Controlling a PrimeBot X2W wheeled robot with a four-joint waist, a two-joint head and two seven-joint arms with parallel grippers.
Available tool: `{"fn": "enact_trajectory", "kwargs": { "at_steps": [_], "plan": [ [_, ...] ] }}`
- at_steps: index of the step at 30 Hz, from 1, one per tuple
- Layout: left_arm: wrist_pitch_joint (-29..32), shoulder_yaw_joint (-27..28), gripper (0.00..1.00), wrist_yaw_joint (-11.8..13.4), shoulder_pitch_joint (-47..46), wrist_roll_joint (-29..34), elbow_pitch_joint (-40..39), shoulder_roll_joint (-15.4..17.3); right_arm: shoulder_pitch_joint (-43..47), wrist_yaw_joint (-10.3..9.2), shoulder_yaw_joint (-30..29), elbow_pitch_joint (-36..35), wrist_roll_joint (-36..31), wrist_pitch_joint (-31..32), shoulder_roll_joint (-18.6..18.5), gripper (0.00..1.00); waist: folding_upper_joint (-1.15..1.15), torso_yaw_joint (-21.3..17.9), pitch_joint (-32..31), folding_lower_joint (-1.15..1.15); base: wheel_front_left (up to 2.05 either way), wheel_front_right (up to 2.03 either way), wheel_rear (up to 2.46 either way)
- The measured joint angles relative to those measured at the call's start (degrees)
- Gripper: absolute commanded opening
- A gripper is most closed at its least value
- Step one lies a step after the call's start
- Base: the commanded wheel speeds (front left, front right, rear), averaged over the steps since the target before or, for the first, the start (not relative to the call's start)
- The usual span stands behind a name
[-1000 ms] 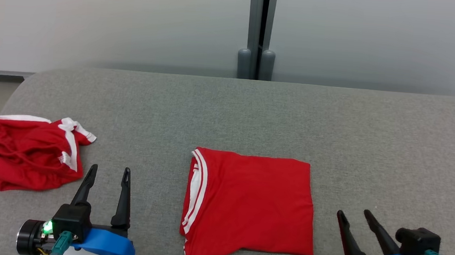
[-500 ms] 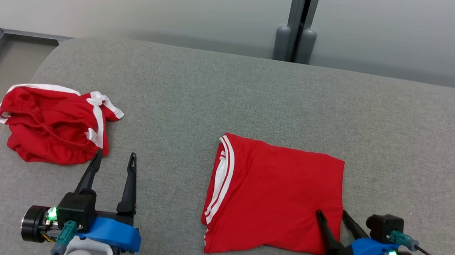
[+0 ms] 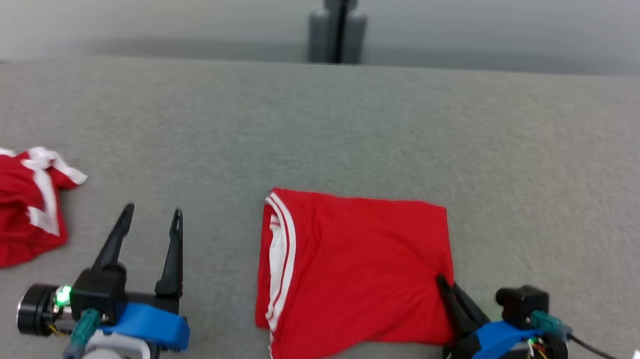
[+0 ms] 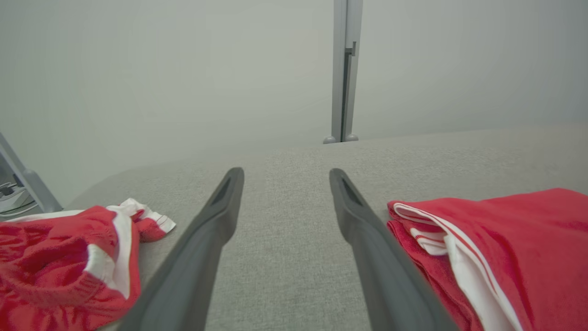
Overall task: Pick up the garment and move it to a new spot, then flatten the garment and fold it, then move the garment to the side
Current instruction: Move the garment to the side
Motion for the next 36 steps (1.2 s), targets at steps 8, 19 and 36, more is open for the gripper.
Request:
{"fn": "enact_trajectory", "kwargs": {
  "at_steps": [8,19,36],
  "plan": [
    [0.0,-0.4,1.00,-0.5,-1.6,0.9,-1.7,0.2,-4.2,-0.01,1.0,1.4,2.8,-1.4,-3.7,0.00,0.00,-8.9,2.0,0.00,0.00,0.00,0.00],
    [0.2,-2.3,1.00,-1.3,-9.4,2.7,-4.5,0.5,-19.9,-0.04,-5.0,9.0,3.4,-3.2,-9.8,0.00,0.00,-12.1,10.3,0.01,0.00,0.00,0.00],
    [0.0,-4.0,1.00,-2.0,-18.2,5.2,-7.3,1.4,-35.8,-0.03,-21.7,21.3,-7.9,-4.2,-20.9,0.00,0.00,-9.8,19.8,0.00,0.00,0.00,0.00]
  ]
}}
